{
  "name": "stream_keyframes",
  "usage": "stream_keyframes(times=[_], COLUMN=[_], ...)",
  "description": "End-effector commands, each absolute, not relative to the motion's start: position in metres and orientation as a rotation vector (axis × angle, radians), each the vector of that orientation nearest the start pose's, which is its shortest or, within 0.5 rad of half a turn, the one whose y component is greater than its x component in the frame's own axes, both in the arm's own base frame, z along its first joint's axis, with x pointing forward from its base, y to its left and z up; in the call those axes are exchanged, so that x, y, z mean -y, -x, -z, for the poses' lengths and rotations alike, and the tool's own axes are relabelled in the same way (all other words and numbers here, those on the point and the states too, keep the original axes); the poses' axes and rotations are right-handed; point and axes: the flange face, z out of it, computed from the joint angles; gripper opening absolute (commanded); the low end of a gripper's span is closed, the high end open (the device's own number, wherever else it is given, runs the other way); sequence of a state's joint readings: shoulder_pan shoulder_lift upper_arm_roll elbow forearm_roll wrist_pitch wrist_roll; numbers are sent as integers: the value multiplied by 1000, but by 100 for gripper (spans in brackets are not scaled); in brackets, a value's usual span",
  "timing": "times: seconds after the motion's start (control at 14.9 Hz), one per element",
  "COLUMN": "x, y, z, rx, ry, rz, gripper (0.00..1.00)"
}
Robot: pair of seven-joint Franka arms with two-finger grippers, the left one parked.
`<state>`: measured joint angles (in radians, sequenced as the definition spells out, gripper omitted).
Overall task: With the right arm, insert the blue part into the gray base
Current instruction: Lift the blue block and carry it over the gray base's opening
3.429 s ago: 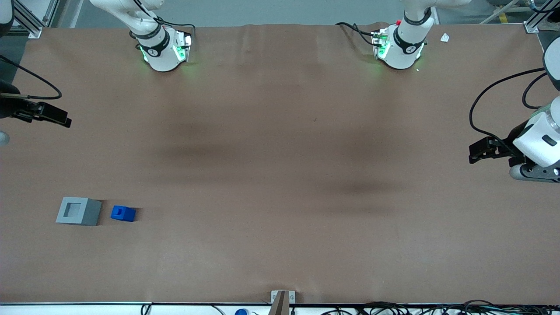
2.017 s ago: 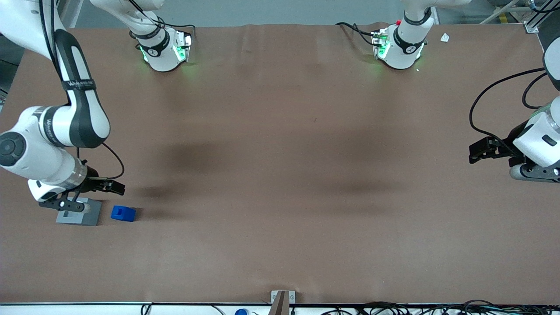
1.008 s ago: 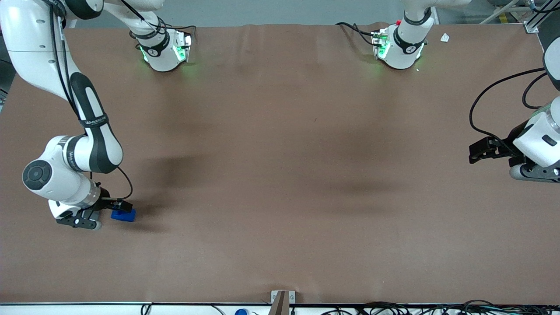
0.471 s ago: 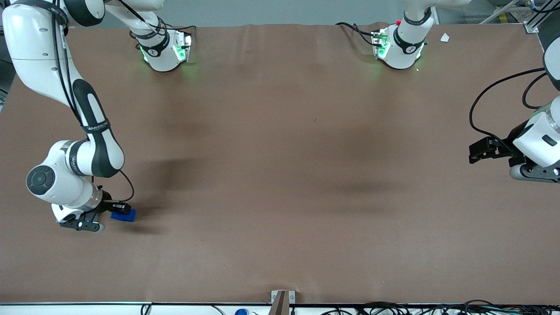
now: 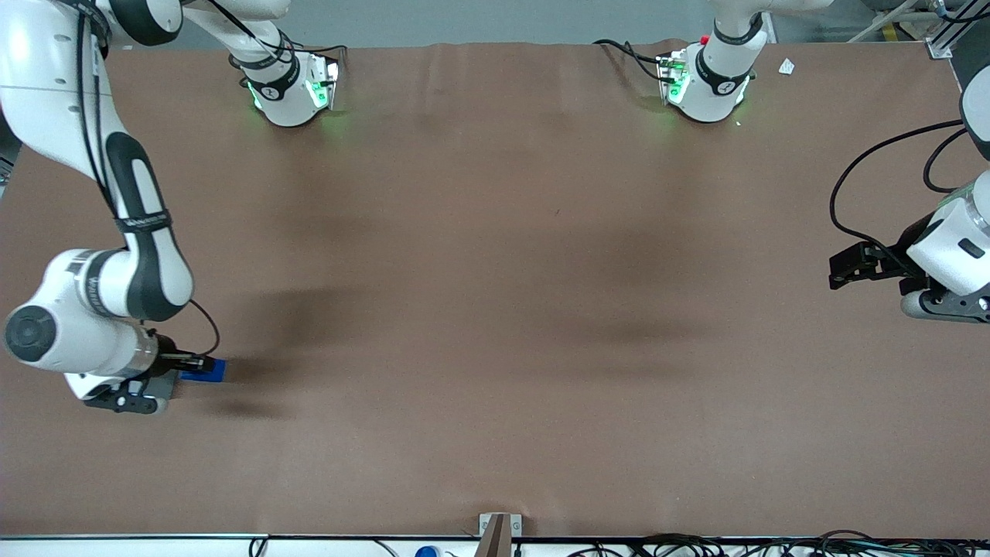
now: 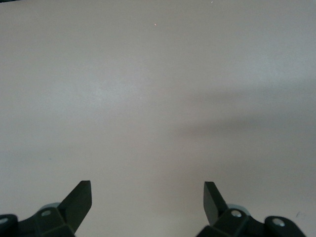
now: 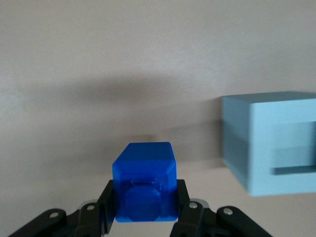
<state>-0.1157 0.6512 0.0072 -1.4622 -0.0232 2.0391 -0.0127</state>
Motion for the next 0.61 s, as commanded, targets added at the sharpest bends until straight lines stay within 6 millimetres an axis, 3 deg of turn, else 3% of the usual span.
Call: stream_keyframes(times=[0.0,0.13,0.54], x=[129,150,187], y=[-703,-699,-700], z=[-333,-331,-329], rx=[-18,18,10], ry=[3144,3147,3150], rz=[-104,-108,-76], gripper=[0,0,0])
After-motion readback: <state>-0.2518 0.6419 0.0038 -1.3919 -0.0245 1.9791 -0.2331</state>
